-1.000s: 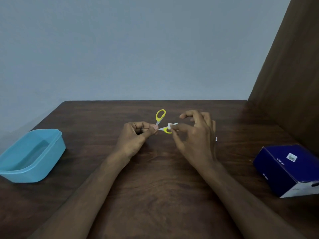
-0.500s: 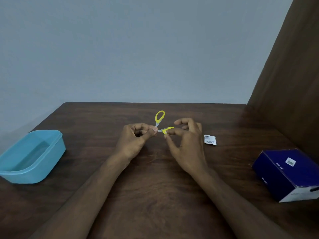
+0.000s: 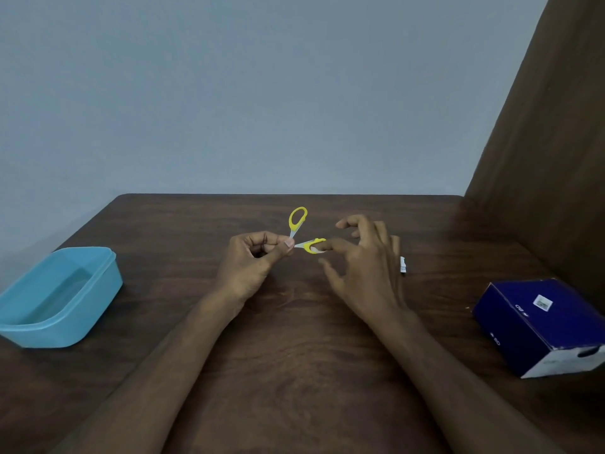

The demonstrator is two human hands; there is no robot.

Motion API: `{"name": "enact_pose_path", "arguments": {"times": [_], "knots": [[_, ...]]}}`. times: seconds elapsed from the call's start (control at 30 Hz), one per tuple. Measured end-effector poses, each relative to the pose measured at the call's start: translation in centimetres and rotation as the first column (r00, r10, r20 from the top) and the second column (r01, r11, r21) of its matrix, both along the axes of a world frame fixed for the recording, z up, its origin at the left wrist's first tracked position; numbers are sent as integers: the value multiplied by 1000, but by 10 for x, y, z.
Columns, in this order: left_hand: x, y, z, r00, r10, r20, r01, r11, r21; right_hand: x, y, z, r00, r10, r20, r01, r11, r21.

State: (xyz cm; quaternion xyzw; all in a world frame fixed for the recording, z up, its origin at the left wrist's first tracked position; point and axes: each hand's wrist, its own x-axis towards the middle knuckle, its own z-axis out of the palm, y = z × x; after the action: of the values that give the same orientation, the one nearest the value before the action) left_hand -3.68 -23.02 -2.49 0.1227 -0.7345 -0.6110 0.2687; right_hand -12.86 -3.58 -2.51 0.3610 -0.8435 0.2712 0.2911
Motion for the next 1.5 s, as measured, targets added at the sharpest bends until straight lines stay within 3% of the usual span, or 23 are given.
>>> {"name": "enact_pose_path", "arguments": {"times": [0.07,0.17,0.3,0.37,0.47,0.6,0.73,0.87,1.03,1.1,1.2,1.27,1.33,1.5], "knots": [[0,1,0,1000,-7,8,7,1000,-17,-1,3,2,998,-48,-31,48,999,6],[-1,0,0,1000,-11,-2,11,1000,-22,3,-2,-1,996,69,-60,-71,997,-39],[-2,-2,-2,1000,0,-22,0,1000,-2,-3,-2,-2,999,20,-44,-28,985,-171],[-3,-2,-2,999,4,-37,-4,1000,5,-2,-1,0,994,69,88,-33,934,-356],[-3,0,-2,998,30,-58,-30,999,-13,3,-6,2,899,153,411,144,782,-606],[-3,4,-2,996,58,-64,-67,987,-144,4,-13,-6,782,170,600,297,744,-599],[-1,8,-2,992,90,-89,-112,950,-290,9,-21,-8,730,217,648,243,803,-544],[0,14,0,992,76,-105,-109,926,-360,8,-25,-9,684,303,664,247,760,-601],[-1,9,-2,987,122,-109,-153,923,-354,7,-20,-5,667,368,648,69,836,-545],[-3,7,-4,985,137,-108,-165,934,-316,3,-15,-1,719,344,604,5,866,-500],[-7,3,-6,992,111,-67,-123,970,-210,2,-7,6,916,197,349,-36,908,-418],[-6,4,-5,998,67,-2,-67,981,-181,3,-4,9,988,107,115,-50,910,-412],[-5,6,-4,1000,11,26,-6,985,-175,0,-4,8,999,43,-18,-47,913,-405],[-2,8,-1,997,-67,34,73,977,-200,-2,-1,7,996,-79,-46,55,915,-401]]}}
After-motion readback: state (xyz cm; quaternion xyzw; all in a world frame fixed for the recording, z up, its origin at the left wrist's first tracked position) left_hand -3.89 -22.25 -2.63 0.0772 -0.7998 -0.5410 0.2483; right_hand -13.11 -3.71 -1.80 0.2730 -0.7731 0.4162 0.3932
